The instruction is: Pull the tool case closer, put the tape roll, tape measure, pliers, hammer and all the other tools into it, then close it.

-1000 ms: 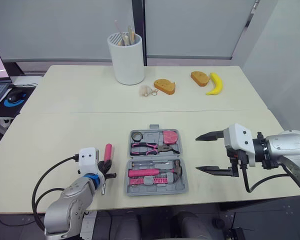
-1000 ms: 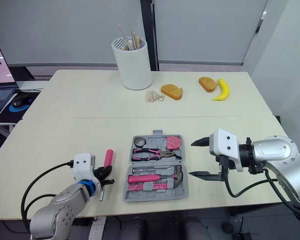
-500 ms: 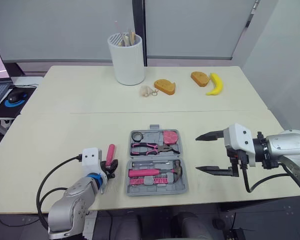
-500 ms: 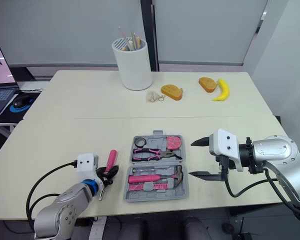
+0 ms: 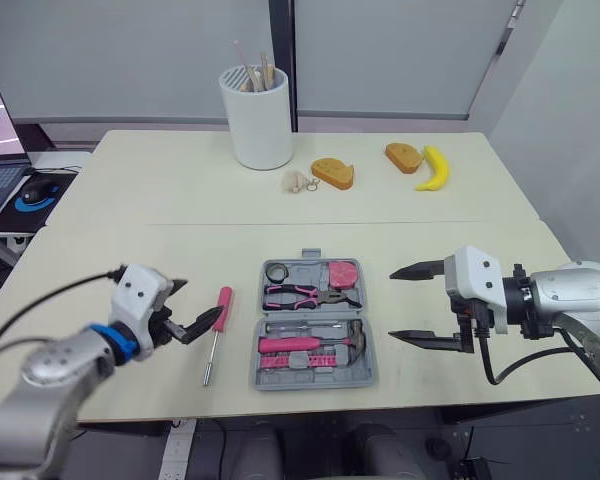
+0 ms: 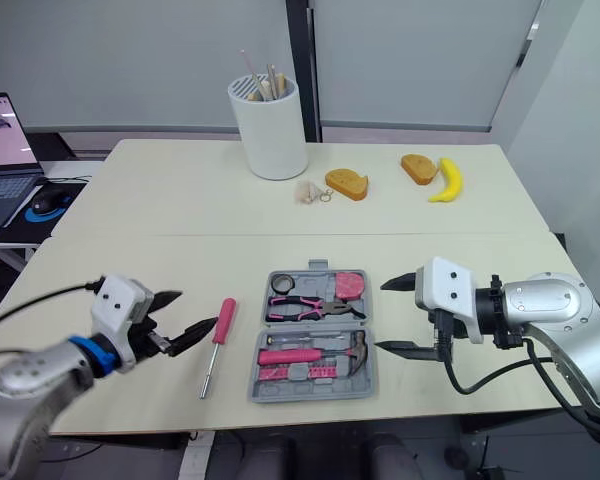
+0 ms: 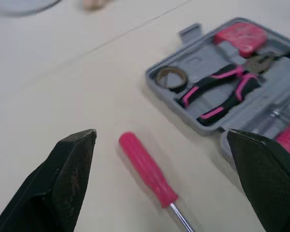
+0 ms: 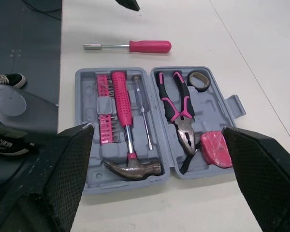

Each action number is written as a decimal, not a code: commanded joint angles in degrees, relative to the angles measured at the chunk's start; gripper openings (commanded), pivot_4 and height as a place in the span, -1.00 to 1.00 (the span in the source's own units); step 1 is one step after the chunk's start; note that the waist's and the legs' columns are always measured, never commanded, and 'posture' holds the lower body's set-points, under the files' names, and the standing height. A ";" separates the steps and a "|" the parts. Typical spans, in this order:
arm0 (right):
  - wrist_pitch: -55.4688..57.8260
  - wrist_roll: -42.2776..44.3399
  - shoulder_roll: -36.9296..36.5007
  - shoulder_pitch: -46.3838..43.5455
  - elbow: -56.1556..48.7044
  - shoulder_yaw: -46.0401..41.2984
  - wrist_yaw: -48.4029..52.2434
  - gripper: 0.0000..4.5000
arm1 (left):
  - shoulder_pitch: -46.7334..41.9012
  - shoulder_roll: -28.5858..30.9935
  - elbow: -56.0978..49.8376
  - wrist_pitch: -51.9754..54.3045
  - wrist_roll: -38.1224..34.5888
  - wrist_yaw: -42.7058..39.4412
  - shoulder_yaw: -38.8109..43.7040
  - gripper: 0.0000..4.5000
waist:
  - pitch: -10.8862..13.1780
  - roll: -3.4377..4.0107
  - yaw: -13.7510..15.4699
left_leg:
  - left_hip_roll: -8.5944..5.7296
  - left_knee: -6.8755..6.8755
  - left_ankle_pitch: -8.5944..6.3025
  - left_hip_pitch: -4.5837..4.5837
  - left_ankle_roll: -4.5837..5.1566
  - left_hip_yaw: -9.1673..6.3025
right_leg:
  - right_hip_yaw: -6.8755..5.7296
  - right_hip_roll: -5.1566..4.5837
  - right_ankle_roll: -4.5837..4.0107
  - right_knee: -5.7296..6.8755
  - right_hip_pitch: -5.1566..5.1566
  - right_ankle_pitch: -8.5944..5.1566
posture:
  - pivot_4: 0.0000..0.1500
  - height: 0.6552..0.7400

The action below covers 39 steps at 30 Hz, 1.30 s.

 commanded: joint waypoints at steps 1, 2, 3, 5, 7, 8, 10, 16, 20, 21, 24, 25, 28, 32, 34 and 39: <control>2.02 0.94 1.00 -0.09 -3.43 -0.02 -2.48 1.00 | -9.89 9.09 16.47 -25.61 9.29 -19.48 -9.50 0.98 | 0.05 0.07 0.04 | -0.02 -0.01 0.00 -0.01 0.00 0.03 | 0.00 0.00 -0.01 -0.02 -0.02 -0.01 | 1.00 0.85; 2.52 0.97 1.33 0.14 -3.94 0.12 -3.10 1.00 | -14.92 10.75 22.60 -34.57 12.95 -23.15 -13.15 0.98 | 0.08 0.11 0.18 | -0.01 -0.02 0.00 -0.04 0.00 0.08 | 0.04 0.00 -0.01 -0.04 -0.06 0.00 | 1.00 0.85; 3.11 1.01 1.73 0.15 -4.46 0.44 -3.77 1.00 | -20.04 11.64 28.73 -42.76 16.76 -25.56 -16.63 0.98 | 0.09 0.12 0.19 | -0.03 -0.02 0.00 -0.04 0.00 0.10 | 0.02 0.02 -0.01 -0.05 -0.07 -0.01 | 1.00 0.85; 4.38 1.30 2.66 0.12 -5.54 1.03 -5.09 1.00 | -30.58 11.69 40.59 -58.25 23.20 -30.03 -23.19 0.98 | 0.10 0.14 0.35 | -0.02 0.00 0.00 -0.27 0.01 0.15 | 0.06 0.10 0.04 -0.02 -0.30 0.02 | 1.00 0.85; 5.27 1.24 3.51 0.13 -6.60 1.69 -6.17 1.00 | -40.52 10.39 52.00 -70.74 29.40 -32.11 -29.20 0.98 | 0.11 0.12 0.35 | -0.04 0.03 0.00 -0.35 0.01 0.37 | 0.10 0.27 0.08 -0.06 -0.33 0.05 | 1.00 0.85; 5.66 1.17 3.87 0.02 -6.98 2.03 -6.60 1.00 | -44.74 9.56 57.10 -76.32 32.24 -32.48 -31.92 0.98 | 0.11 0.12 0.34 | -0.05 0.05 0.00 -0.36 0.01 0.42 | 0.12 0.28 0.09 -0.04 -0.33 0.05 | 1.00 0.85; 6.15 1.10 4.40 0.28 -7.75 2.39 -7.36 1.00 | -52.95 6.96 66.50 -85.92 39.10 -30.74 -37.24 0.98 | 0.11 0.10 0.17 | -0.02 0.05 0.00 -0.38 0.01 0.59 | 0.19 0.35 0.10 -0.07 -0.36 0.06 | 1.00 0.85; 7.49 1.52 5.14 0.70 -9.44 2.36 -9.09 1.00 | -66.21 0.02 81.47 -100.42 58.97 -16.01 -48.31 0.98 | 0.14 0.05 -0.37 | 0.01 0.04 -0.01 -0.37 0.03 0.70 | 0.26 0.36 0.18 -0.06 -0.38 0.09 | 1.00 0.85; 8.22 2.07 5.11 0.83 -10.27 2.11 -9.80 1.00 | -69.33 -2.02 83.82 -101.32 72.18 -1.00 -54.47 0.98 | 0.16 0.02 -0.41 | 0.03 0.06 -0.01 -0.36 0.03 0.65 | 0.24 0.37 0.20 0.00 -0.38 0.09 | 1.00 0.85; 8.42 2.27 5.06 0.90 -10.53 2.02 -10.00 1.00 | -69.73 -2.39 83.99 -101.16 75.54 3.19 -56.33 0.98 | 0.17 0.01 -0.41 | 0.02 0.06 -0.01 -0.35 0.03 0.65 | 0.24 0.37 0.22 0.01 -0.38 0.10 | 1.00 0.85; 8.84 2.79 4.76 1.27 -11.20 1.65 -10.37 1.00 | -70.51 -3.36 84.50 -100.22 84.46 15.28 -62.11 0.98 | 0.17 0.00 -0.39 | 0.02 0.07 -0.01 -0.35 0.03 0.62 | 0.24 0.37 0.27 0.03 -0.38 0.12 | 1.00 0.85; 8.94 2.95 4.66 1.36 -11.35 1.53 -10.46 1.00 | -70.88 -3.61 84.67 -99.88 87.07 19.31 -63.94 0.98 | 0.17 -0.03 -0.36 | 0.02 0.07 -0.01 -0.35 0.03 0.62 | 0.25 0.36 0.28 0.02 -0.37 0.12 | 1.00 0.85; 9.37 3.29 4.40 1.44 -11.64 1.21 -10.56 1.00 | -71.27 -5.04 85.18 -97.91 94.28 31.01 -69.44 0.91 | 0.07 0.13 -0.29 | -0.03 0.06 -0.01 -0.29 0.03 0.65 | 0.26 0.29 0.29 0.03 -0.33 0.13 | 1.00 0.85; 9.45 3.58 3.95 1.00 -11.67 1.06 -10.43 1.00 | -71.38 -6.62 86.71 -95.69 100.70 43.39 -75.53 0.43 | -0.31 0.78 0.11 | -0.09 0.06 -0.01 -0.18 0.04 0.67 | 0.27 0.21 0.60 0.07 -0.23 0.00 | 1.00 0.85; 9.47 3.78 3.75 0.82 -11.63 0.92 -10.40 1.00 | -70.74 -7.22 87.68 -97.30 100.29 46.08 -76.07 0.13 | -0.41 0.96 0.16 | -0.13 0.06 0.00 -0.01 0.04 0.68 | 0.28 0.18 0.66 0.08 -0.08 0.01 | 1.00 0.85; 9.31 3.94 3.26 0.80 -11.44 0.83 -10.26 1.00 | -70.60 -6.81 86.74 -101.43 100.83 51.87 -77.96 -0.60 | -0.40 0.96 0.26 | -0.11 -0.07 -0.02 0.69 0.04 0.74 | 0.29 0.08 0.74 -0.02 0.67 -0.08 | 1.00 0.85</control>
